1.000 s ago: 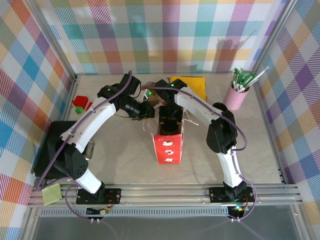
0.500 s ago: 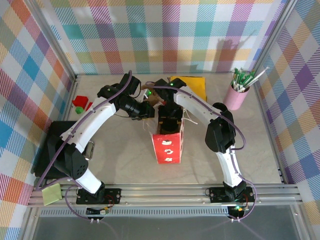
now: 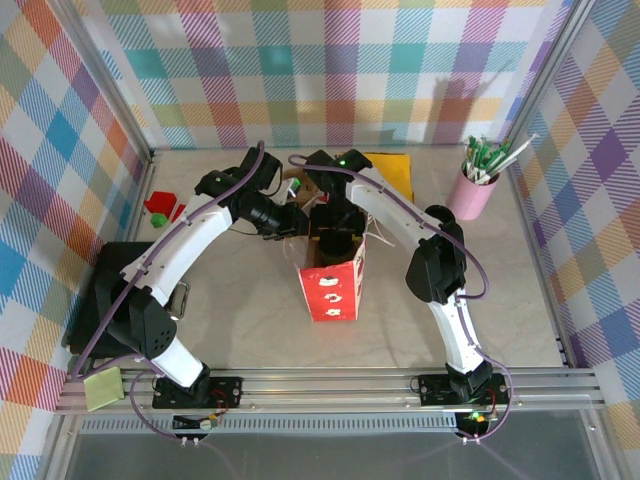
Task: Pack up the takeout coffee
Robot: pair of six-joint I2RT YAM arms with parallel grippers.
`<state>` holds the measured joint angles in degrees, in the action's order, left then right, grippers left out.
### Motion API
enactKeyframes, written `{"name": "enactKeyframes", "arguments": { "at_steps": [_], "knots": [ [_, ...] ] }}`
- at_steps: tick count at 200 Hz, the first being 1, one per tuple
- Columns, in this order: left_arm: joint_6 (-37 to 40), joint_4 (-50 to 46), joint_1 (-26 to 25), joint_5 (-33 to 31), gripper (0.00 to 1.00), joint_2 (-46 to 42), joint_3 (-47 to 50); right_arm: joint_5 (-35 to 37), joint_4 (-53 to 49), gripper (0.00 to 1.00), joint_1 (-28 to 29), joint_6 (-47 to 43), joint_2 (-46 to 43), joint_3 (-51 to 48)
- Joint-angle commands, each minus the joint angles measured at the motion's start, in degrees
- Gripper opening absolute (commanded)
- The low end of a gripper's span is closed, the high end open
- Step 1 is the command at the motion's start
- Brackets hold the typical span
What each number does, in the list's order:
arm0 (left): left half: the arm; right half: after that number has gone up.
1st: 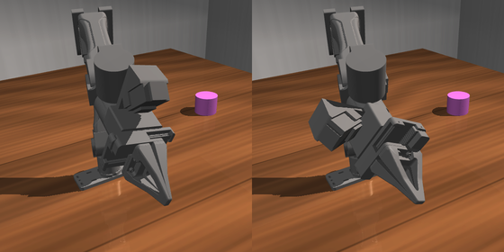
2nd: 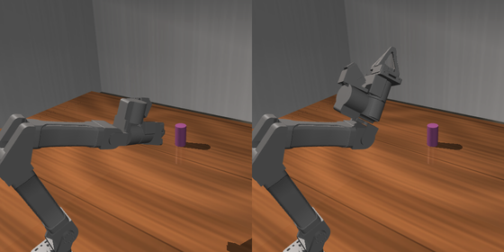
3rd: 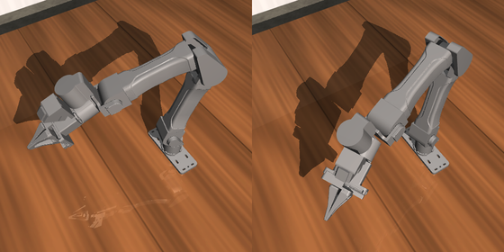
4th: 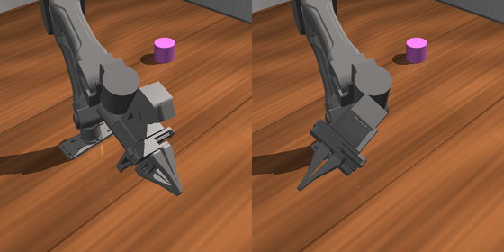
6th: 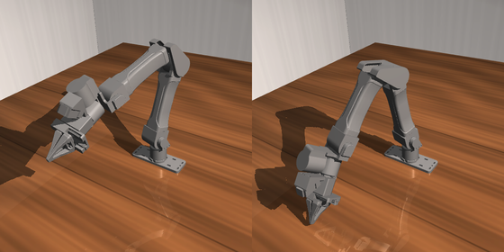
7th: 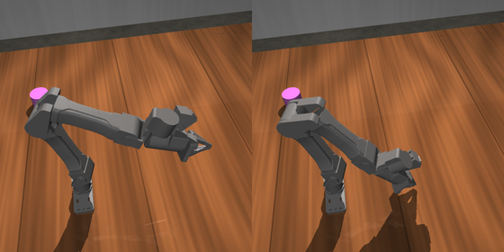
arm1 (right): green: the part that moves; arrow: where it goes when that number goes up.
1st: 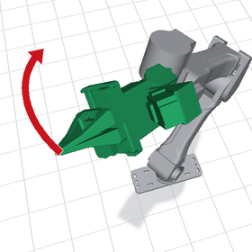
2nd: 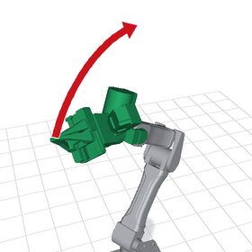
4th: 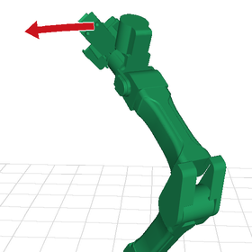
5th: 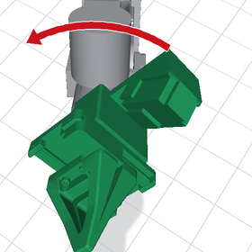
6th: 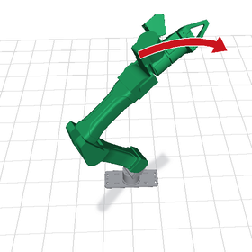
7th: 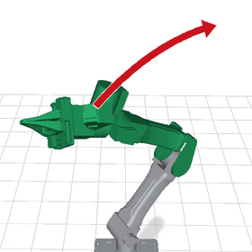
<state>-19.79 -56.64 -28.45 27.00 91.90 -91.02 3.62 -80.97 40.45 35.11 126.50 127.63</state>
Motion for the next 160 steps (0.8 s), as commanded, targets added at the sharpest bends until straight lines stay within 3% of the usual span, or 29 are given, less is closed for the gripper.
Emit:
{"name": "enactKeyframes", "arguments": {
  "at_steps": [1,160],
  "knots": [
    [1.37,-1.35,-0.95,-0.41,0.21,0.12,-1.09,0.56,-1.27,0.83,-0.07,-0.43,-0.67,2.01],
    [1.69,-1.81,-1.79,-1.43,0.21,0.04,-1.17,2.36,-3.39,0.83,0.25,-1.13,-3.06,6.14]
  ]
}}
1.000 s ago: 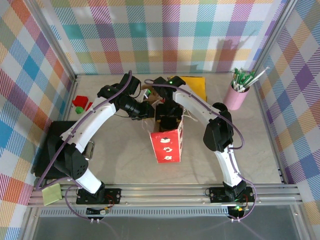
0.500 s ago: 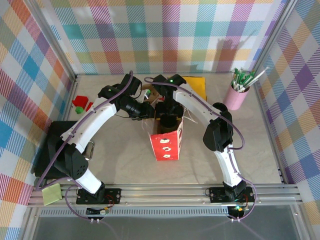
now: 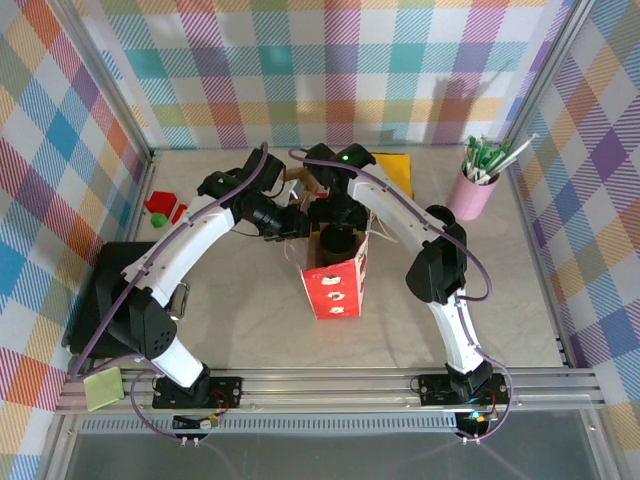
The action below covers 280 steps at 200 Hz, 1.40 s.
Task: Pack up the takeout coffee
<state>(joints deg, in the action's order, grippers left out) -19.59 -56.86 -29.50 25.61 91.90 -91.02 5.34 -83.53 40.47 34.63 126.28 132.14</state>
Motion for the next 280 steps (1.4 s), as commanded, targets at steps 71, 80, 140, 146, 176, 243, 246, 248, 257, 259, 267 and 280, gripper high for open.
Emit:
{"name": "enactKeyframes", "arguments": {
  "at_steps": [71,80,140,146,176,243,246,248,257,259,267,280],
  "knots": [
    [1.31,-1.76,-0.83,-0.79,0.21,-0.14,-1.28,-0.42,0.08,0.78,0.4,-0.53,-5.77,1.04],
    [1.24,-1.76,-0.83,-0.9,0.2,-0.23,-1.26,-0.82,0.65,0.78,0.35,-0.53,-6.36,0.78],
    [0.91,-1.97,-0.83,-1.36,0.2,-1.06,-1.72,-3.05,3.2,0.78,0.31,1.01,-10.54,0.23],
    [0.92,-2.19,-0.83,-1.28,0.2,-1.06,-2.16,-3.46,3.43,0.78,0.31,1.21,-11.01,0.22],
    [0.39,-2.42,-0.83,-1.01,0.27,-1.61,-3.25,-5.2,4.67,0.77,0.3,2.39,-13.43,0.9],
    [0.16,-3.73,-0.83,-1.09,0.39,-2.16,-5.72,-7.12,9.27,0.78,-1.24,5.48,-19.96,3.29],
    [0.11,-3.89,-0.78,-1.08,0.39,-2.18,-6.05,-6.98,9.37,0.78,-1.33,5.56,-20.2,3.26],
    [0.11,-3.99,-0.82,-1.11,0.4,-2.17,-6.41,-6.89,9.55,0.78,-1.47,5.66,-20.58,3.22],
    [0.14,-4.85,-0.83,-1.15,0.41,-2.17,-7.97,-6.71,10.18,0.78,-1.98,5.92,-21.52,3.22],
    [0.14,-4.95,-0.83,-1.17,0.41,-2.14,-8.32,-6.67,10.21,0.78,-2.15,5.96,-21.71,3.22],
    [0.09,-5.55,-0.79,-1.09,0.42,-2.16,-9.76,-6.42,10.8,0.78,-2.76,6.1,-22.8,3.06],
    [0.5,-6.62,-0.74,-1.57,0.44,-2.25,-12.07,-5.72,11.78,0.78,-3.71,5.97,-24.43,2.61]
  ]
}}
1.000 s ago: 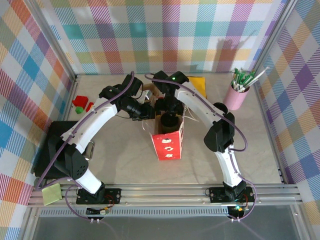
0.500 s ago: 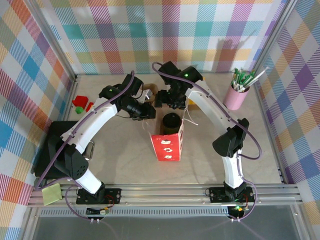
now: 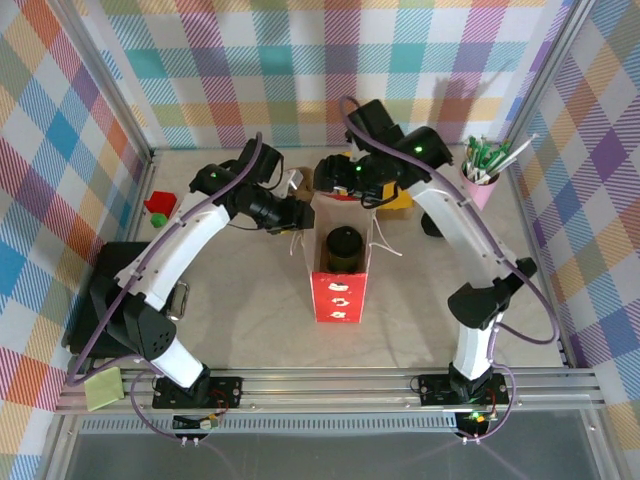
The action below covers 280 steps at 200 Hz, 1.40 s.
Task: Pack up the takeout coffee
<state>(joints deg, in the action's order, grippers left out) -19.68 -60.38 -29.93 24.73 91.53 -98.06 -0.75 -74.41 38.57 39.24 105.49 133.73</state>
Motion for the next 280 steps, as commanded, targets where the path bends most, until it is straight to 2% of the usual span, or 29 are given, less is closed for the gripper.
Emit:
{"name": "enactKeyframes", "arguments": {
  "at_steps": [1,33,73,102,140,162,175,195,210,239,280],
  "knots": [
    [0.64,-3.13,-0.26,-0.76,0.44,-1.88,-5.21,0.44,2.68,0.78,-1.9,1.31,-3.81,0.96],
    [1.15,-4.62,1.46,-1.43,0.46,-2.36,-9.77,3.26,4.66,0.78,-4.27,0.12,-8.1,-2.82],
    [0.92,-3.77,5.9,-4.41,0.47,-3.25,-12.17,2.95,8.94,0.77,-11.24,1.2,-14.7,-13.53],
    [-1.59,0.55,9.72,-9.41,0.47,-5.24,-7.96,2.65,14.45,0.77,-15.2,1.92,-18.65,-23.78],
    [-6.07,14.73,11.39,-19.19,0.48,-9.51,3.21,-1.95,21.76,0.77,-20.7,-1.58,-17.93,-32.84],
    [-6.78,19.59,11.39,-22.88,0.48,-8.55,5.62,-2.31,21.74,0.78,-23.14,-8.74,-14.84,-30.67],
    [-6.26,23.39,11.39,-21.94,0.49,-7.75,6.9,-2.7,21.91,0.8,-24.56,-12.12,-13.75,-30.31],
    [-4.57,25.18,10.97,-22.78,0.5,-5.39,7.09,-6.38,23.76,0.81,-28.62,-13.03,-12.22,-30.63],
    [-2.28,24.67,10.24,-23.1,0.5,-2.43,4.27,-8.52,24.04,0.8,-30.63,-14.38,-10.08,-29.36],
    [2.87,21.43,7.87,-22.13,0.5,4.62,-3.61,-8.11,23.47,0.8,-31.61,-18.19,-5.55,-23.81],
    [7.02,15.14,4.29,-15.81,0.49,12.52,-13.74,-14.59,22.28,0.79,-32.07,-19.41,-0.01,-16.03]
  ]
}}
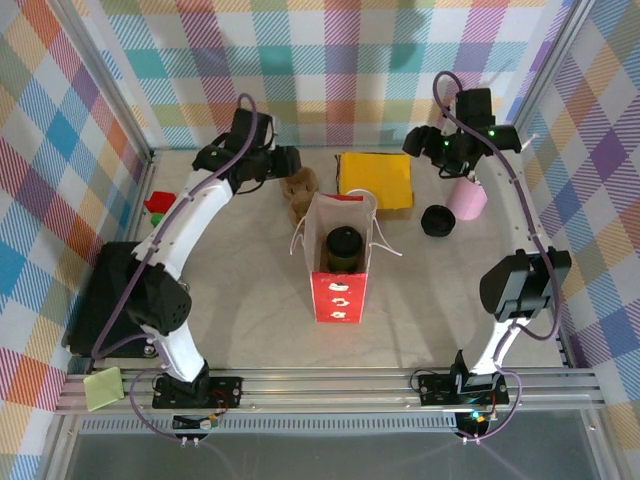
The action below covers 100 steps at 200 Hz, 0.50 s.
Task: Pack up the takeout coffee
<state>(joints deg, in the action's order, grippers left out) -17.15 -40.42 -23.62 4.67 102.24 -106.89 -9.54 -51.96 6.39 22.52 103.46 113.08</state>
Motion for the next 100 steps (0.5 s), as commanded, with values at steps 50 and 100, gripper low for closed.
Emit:
{"name": "enactKeyframes", "arguments": {
  "at_steps": [50,100],
  "knots": [
    [8.04,-11.9,-5.36,15.25,0.49,2.97,-6.73,-7.77,-0.42,0.78,0.26,-1.82,2.47,5.39],
    [11.93,-17.14,-6.87,17.91,0.5,-0.7,-3.74,-6.2,1.64,0.77,1.11,-1.39,-1.03,-0.09]
  ]
}}
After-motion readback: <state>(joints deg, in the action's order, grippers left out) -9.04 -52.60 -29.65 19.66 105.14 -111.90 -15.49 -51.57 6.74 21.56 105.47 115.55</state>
